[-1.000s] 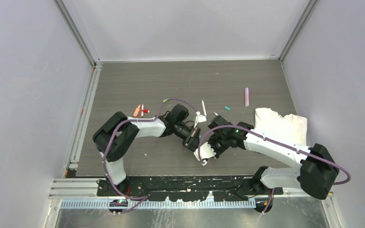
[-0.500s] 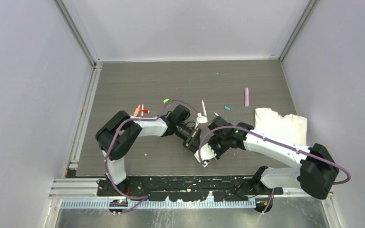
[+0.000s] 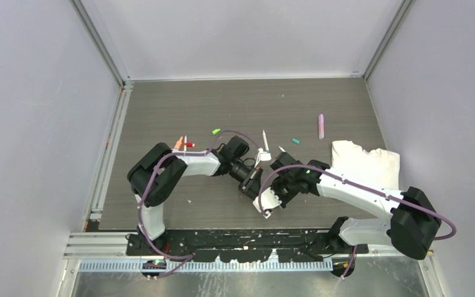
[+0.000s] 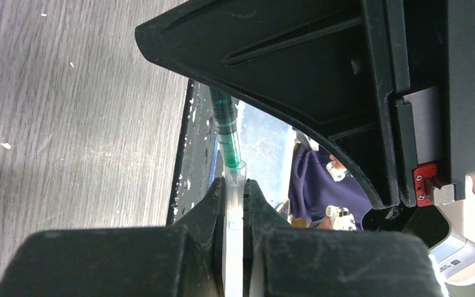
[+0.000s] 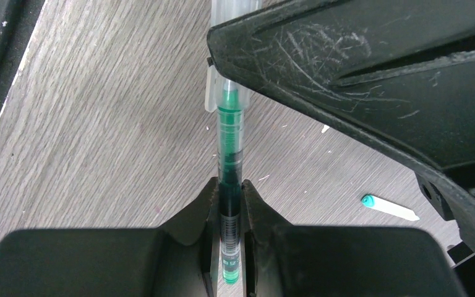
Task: Insert the pens into the pen caps
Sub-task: Insert the pen cap onto the pen.
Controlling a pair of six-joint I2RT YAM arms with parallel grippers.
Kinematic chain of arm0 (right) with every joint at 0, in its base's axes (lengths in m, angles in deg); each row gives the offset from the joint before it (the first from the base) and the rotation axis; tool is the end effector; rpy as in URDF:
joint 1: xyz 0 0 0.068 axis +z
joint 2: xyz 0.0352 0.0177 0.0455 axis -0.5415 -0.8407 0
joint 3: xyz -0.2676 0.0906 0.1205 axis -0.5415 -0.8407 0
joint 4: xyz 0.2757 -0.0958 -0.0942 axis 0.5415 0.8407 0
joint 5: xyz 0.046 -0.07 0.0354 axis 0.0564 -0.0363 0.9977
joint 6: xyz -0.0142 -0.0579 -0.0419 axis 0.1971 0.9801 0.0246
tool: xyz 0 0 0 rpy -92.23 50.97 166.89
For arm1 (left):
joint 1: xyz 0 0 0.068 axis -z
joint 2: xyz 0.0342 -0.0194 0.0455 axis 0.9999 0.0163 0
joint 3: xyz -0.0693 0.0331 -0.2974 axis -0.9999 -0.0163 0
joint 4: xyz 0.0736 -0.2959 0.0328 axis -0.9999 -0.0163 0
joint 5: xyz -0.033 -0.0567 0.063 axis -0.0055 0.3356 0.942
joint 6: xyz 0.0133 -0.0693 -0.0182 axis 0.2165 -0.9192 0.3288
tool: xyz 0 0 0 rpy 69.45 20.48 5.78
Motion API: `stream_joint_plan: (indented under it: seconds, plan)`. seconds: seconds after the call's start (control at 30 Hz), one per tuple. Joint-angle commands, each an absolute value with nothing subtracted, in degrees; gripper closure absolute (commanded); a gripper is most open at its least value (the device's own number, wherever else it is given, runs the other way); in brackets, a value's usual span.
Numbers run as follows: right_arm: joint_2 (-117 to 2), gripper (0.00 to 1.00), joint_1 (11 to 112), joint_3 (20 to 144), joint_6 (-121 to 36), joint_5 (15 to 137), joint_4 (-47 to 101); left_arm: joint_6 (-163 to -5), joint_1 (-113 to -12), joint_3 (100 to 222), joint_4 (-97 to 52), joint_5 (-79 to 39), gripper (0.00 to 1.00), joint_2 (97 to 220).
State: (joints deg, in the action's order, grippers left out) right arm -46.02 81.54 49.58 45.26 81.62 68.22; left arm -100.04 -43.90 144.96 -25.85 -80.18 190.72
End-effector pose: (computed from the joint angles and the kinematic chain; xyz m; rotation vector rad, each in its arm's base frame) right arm 0.1572 0.2001 0.1942 -2.4807 1.1061 0.1574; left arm 0.2412 -0.3227 0.1336 -0.8869 -2.2008 1.7392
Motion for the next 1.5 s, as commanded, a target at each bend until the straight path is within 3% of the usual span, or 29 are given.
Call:
stream_joint_plan:
  seconds: [0.0,1.47]
  plan:
    - [-45.32,0.99,82.24,49.29,46.13,83.24,68.48,-97.01,-43.89,148.4,-28.46,-82.5,0.99,190.74]
    - [-45.63,0.99,82.92,49.16,46.12,82.94,68.19,-91.02,-43.01,152.77,-38.05,-83.4,0.99,194.64]
